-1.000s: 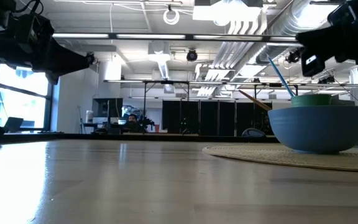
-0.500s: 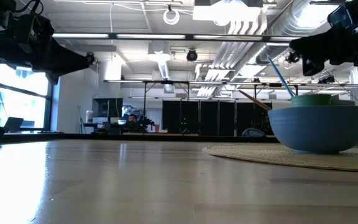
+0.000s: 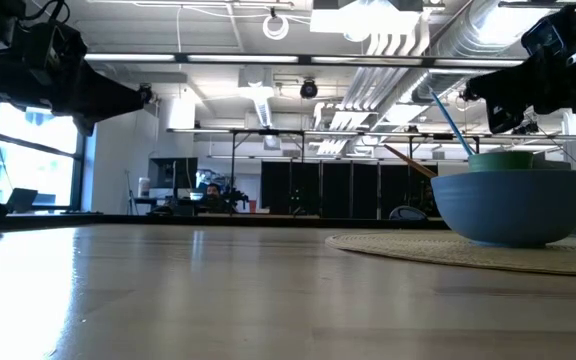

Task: Pick & Place Utensil
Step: Return to Home Position

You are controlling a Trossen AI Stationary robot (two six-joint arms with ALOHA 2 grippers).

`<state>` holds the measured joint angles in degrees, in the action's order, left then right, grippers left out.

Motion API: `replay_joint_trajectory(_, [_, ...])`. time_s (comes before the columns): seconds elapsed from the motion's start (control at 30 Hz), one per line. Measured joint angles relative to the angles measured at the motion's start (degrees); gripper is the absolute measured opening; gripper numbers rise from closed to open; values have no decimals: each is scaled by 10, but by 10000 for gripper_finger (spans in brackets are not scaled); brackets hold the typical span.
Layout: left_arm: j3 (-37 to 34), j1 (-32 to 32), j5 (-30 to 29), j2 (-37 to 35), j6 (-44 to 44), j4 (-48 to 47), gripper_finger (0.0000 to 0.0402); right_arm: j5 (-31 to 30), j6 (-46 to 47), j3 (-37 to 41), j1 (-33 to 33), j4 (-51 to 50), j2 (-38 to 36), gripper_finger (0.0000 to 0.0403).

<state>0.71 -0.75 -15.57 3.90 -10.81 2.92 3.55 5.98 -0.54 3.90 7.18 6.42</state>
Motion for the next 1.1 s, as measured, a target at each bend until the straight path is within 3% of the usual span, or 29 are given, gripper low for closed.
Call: replay_joint_trajectory(1.1, [0,8,2,19,0,-2,90,0,0,0,0,1,0,0])
